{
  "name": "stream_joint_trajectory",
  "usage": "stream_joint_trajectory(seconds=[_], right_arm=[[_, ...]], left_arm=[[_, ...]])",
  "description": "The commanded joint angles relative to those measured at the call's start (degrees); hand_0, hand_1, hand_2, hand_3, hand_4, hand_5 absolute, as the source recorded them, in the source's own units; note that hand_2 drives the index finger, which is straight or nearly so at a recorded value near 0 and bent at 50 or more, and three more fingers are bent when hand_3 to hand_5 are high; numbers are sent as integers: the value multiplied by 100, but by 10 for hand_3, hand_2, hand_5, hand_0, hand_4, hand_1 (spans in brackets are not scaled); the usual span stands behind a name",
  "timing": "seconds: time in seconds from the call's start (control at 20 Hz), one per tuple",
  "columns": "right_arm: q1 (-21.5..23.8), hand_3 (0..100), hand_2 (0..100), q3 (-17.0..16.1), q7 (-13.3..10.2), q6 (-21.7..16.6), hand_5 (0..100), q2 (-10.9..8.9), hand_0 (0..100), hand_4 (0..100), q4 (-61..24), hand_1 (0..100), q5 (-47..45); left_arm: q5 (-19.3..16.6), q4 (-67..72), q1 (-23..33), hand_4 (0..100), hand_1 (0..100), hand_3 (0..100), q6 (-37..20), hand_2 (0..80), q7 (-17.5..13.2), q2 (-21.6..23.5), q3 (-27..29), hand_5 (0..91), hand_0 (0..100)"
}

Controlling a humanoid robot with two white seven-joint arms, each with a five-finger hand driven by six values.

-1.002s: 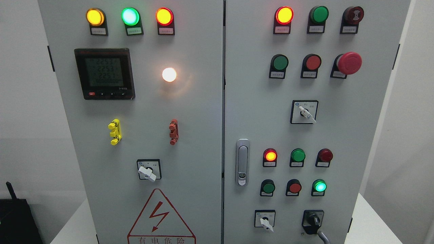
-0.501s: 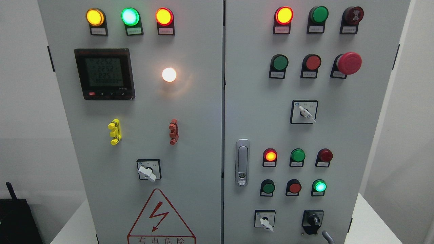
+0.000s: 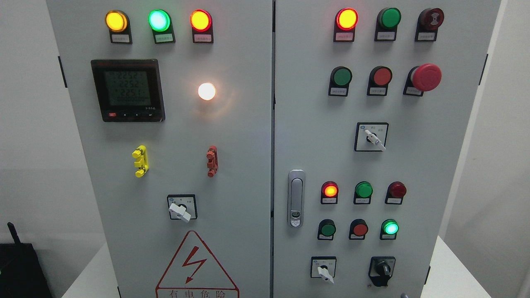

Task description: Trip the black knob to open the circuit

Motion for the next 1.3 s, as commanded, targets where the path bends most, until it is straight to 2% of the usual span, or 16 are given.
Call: stream_joint_trajectory(seconds=[0.0,0.05,0.25,0.3,0.35,0.4,0.45,0.55,0.7,0.75,0.8,0.9,1.0,1.25], right_arm=[[110,1000,69,39,17,-76,957,16,8,993,-261,122,-7],[172,1000,65,39,17,-94,948,16,8,979,-279,121,-7],[322,1000,41,48,34,-120,814,25,8,846,-358,115,-7],[366,1000,40,48,43,-129,805,25,9,842,-367,115,-7],[409,933,34,56,69,-138,685,25,10,762,-393,111,-7],[453,803,31,57,96,-138,545,25,16,631,-437,99,-7],[489,788,30,65,113,-147,523,25,16,595,-446,93,-7],[515,519,30,92,148,-147,345,16,0,366,-446,92,-7],[568,246,0,118,394,-155,114,25,0,132,-446,76,-7],[568,221,0,118,403,-155,87,25,0,107,-446,71,-7],[568,163,0,118,421,-155,8,25,0,60,-446,63,-7],[568,107,0,118,430,-155,0,25,0,3,-446,53,-7],[568,54,0,118,447,-147,0,25,0,0,-446,35,-7],[559,48,0,118,456,-155,0,25,0,0,-446,25,-7]], left_arm=[[14,-1,-23,0,389,0,-19,0,0,0,7,0,120],[14,-1,-14,0,389,0,-19,0,0,-9,7,0,120],[14,-1,-14,0,389,0,-19,0,0,-9,7,0,120],[14,-1,-14,0,389,0,-19,0,0,0,7,0,120],[14,-1,-14,0,389,0,-19,0,0,0,7,0,120],[14,-1,-23,0,389,0,-19,0,0,0,7,0,120],[14,-1,-23,0,389,0,-19,0,0,0,7,0,120],[14,-1,-23,0,389,0,-10,0,0,0,7,0,120],[14,-1,-14,0,389,0,-19,0,0,-9,7,0,120],[14,-1,-14,0,389,0,-19,0,0,0,7,0,120],[14,-1,-14,0,389,0,-19,0,0,-9,7,0,120],[14,-1,-14,0,389,0,-19,0,0,0,7,0,120],[14,-1,-23,0,389,0,-19,0,0,-9,7,0,120],[14,-1,-23,0,389,0,-19,0,0,0,7,0,120]])
